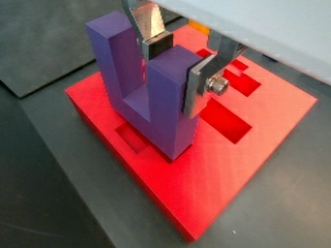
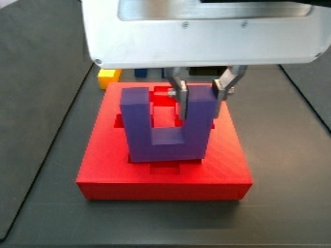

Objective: Pick up the purple object. Move up. Move to above the board. Insert the purple object.
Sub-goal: Insert the purple object.

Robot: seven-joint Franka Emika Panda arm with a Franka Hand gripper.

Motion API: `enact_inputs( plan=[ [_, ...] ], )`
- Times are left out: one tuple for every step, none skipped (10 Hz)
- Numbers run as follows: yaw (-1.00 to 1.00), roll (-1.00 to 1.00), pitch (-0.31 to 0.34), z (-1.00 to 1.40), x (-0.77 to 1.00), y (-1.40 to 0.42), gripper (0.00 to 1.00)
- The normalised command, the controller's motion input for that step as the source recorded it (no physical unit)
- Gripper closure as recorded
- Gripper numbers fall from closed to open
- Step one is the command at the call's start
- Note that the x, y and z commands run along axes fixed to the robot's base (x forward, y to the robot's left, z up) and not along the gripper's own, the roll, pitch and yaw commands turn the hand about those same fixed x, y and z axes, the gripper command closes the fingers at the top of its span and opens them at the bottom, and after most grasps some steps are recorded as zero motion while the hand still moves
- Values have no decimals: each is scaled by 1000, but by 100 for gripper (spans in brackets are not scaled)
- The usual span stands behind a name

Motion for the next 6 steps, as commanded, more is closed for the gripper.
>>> enact_inputs(
  plan=[
    [0, 0, 0, -17, 80, 0, 100],
    [-51, 59, 0, -143, 0, 0, 100],
    [-91, 90, 4, -151, 0, 0, 100],
    [-103, 84, 1, -137, 0, 0, 100],
    [-94, 64, 3, -120, 0, 0, 100],
    [-86, 39, 0, -129, 0, -6, 100]
  ],
)
